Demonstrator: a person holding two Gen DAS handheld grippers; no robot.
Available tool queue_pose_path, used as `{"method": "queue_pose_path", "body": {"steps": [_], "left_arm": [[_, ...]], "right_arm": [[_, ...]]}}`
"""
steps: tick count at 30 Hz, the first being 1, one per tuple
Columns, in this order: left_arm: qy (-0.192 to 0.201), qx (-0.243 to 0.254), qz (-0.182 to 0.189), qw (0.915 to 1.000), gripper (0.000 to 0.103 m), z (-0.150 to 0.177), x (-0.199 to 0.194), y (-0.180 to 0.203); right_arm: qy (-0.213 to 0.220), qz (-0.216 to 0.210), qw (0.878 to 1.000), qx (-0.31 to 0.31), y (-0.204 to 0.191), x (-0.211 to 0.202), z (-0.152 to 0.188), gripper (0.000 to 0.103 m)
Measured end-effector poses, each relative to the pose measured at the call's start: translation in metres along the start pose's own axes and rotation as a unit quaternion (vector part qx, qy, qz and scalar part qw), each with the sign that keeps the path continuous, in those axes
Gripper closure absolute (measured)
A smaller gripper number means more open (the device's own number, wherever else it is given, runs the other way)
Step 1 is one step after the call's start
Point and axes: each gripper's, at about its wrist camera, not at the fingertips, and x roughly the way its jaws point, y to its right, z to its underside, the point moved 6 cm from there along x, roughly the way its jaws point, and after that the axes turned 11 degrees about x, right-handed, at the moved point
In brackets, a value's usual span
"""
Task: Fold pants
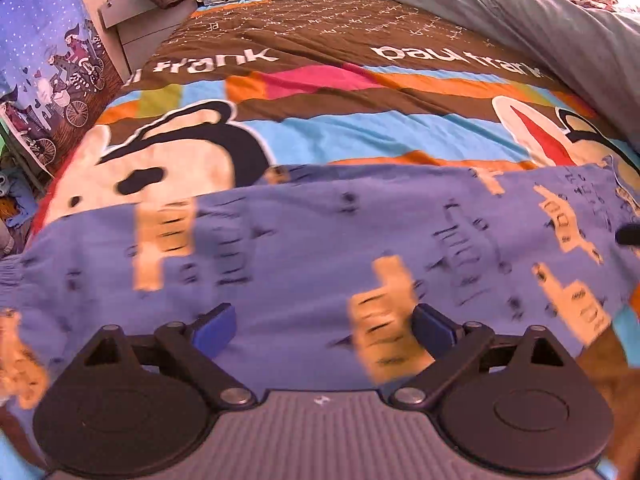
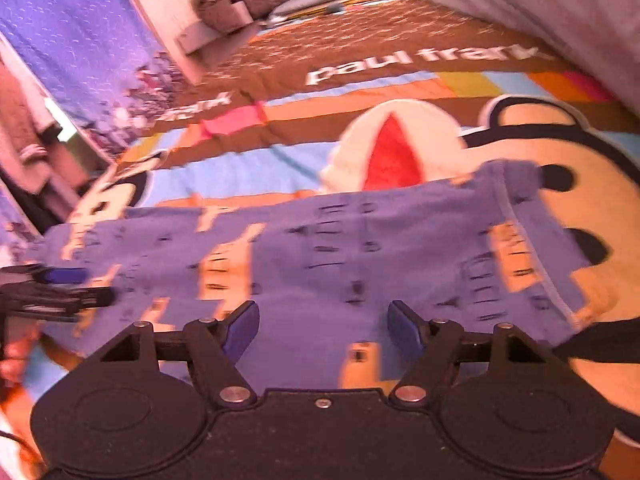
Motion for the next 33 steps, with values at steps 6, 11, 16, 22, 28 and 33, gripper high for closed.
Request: {"method": "queue_pose_path", "body": {"steps": [6,11,16,22,28,33], "left_arm": [[0.004,0.011,0.012,0.9999,0.010,0.003,-0.032,-0.041],[0.043,-0.036,0.025,0.9981,0.016,-0.046,-0.032,-0.084],[-0.012,-0.005,0.036,0.9993,0.020,-0.089,0.018,-0.093],[-0.084,0.048,0.055,0.9938,0.054,-0.097,0.064,-0.074],[-0.098,0.070,0.058,0.9910,0.099,-0.100,0.075,-0.056],[-0.065,0.108,0.002,0.9920,0.102,-0.111,0.066,-0.046]], "right_arm": [[0.061,0.059,0.996,0.019,0.016,-0.018,-0.002,0.037],[0.077,-0.019,0.996,-0.050,-0.053,-0.006,0.001,0.028],[0.026,-0.095,0.987,-0.128,-0.137,0.034,0.005,0.028],[-0.015,-0.121,0.975,-0.184,-0.162,0.058,0.035,0.028],[-0.015,-0.132,0.974,-0.182,-0.156,0.061,0.041,0.022],[-0.014,-0.134,0.975,-0.179,-0.159,0.062,0.044,0.021]]}}
